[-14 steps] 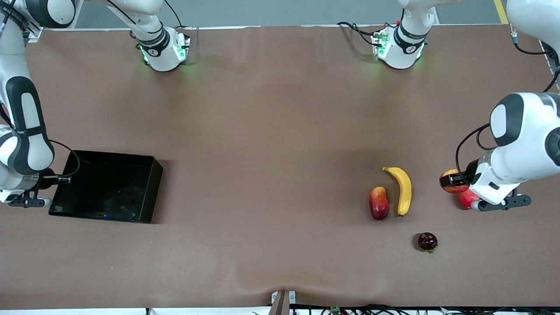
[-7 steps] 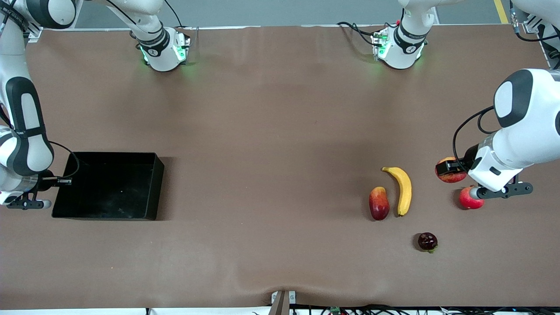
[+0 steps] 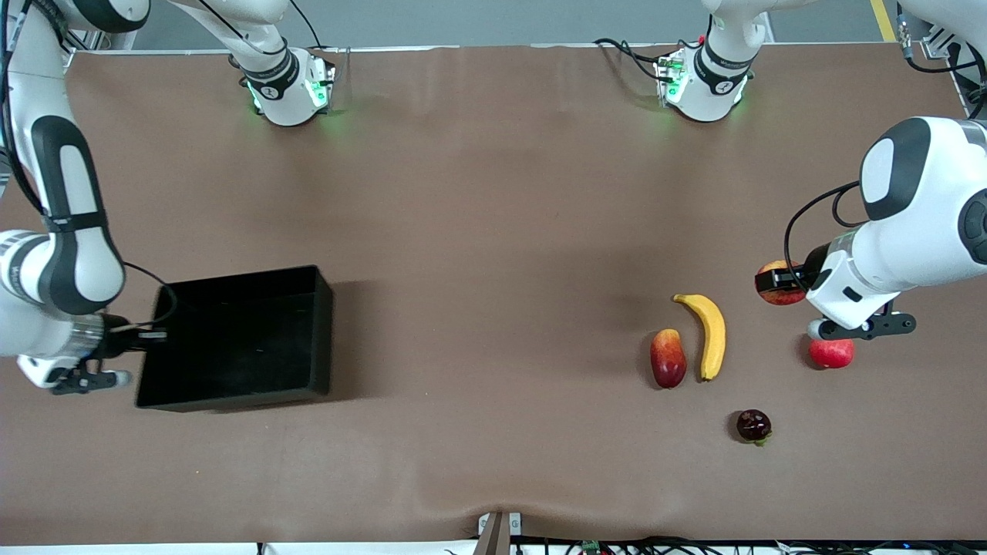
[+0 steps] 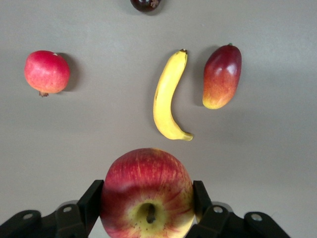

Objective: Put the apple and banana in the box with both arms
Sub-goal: 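Slide the box with the right gripper while the left gripper carries apple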

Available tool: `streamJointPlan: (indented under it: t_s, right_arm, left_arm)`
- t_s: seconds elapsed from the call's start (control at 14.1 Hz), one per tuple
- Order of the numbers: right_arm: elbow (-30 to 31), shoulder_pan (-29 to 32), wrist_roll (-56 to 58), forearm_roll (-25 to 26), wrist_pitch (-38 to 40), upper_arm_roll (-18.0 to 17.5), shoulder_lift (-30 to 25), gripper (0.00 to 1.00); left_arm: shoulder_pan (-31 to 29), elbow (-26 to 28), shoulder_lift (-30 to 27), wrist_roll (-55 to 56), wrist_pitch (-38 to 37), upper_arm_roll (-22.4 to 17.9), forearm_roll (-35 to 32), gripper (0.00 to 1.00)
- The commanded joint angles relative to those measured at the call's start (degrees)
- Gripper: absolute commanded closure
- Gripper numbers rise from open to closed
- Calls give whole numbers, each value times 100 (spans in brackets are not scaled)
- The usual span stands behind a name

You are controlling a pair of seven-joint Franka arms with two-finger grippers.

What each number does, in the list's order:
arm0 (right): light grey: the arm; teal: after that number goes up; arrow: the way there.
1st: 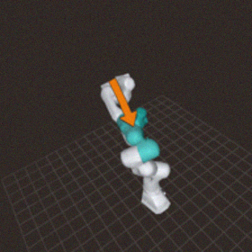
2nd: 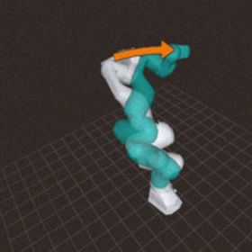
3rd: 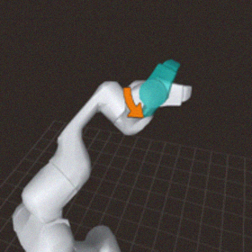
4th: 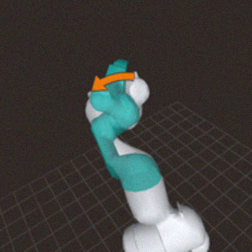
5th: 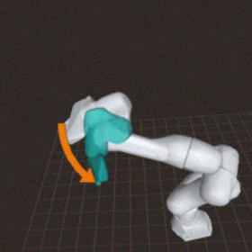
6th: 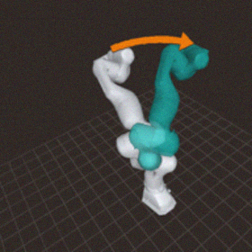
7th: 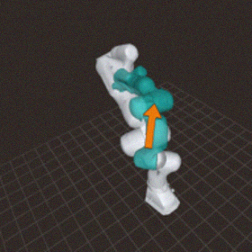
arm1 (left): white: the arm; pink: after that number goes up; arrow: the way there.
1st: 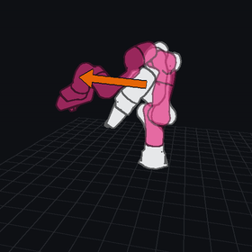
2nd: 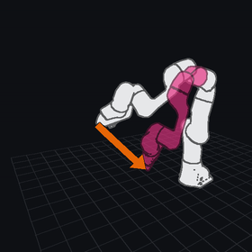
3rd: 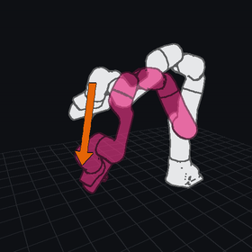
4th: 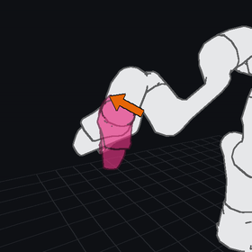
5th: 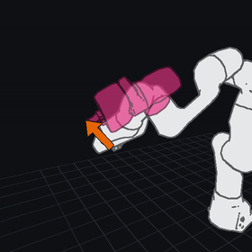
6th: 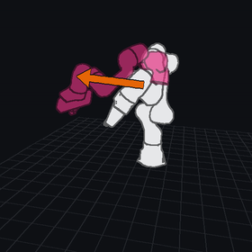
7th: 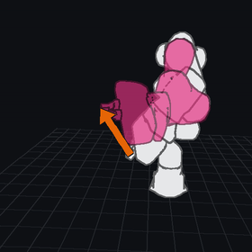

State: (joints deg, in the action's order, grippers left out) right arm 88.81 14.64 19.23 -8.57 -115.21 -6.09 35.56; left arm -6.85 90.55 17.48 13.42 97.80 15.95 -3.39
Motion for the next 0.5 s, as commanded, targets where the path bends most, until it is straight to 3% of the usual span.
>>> streamJointPlan:
  t_s: [0.0,0.42]
  right_arm:
    - [23,-442,-776,-295,280,-174,-93,100]
    - [49,-2120,-2657,-286,227,-165,-67,100]
  left_arm:
    - [-27,-37,-87,177,-226,145,66,100]
    - [-1,24,-43,397,-253,470,66,100]
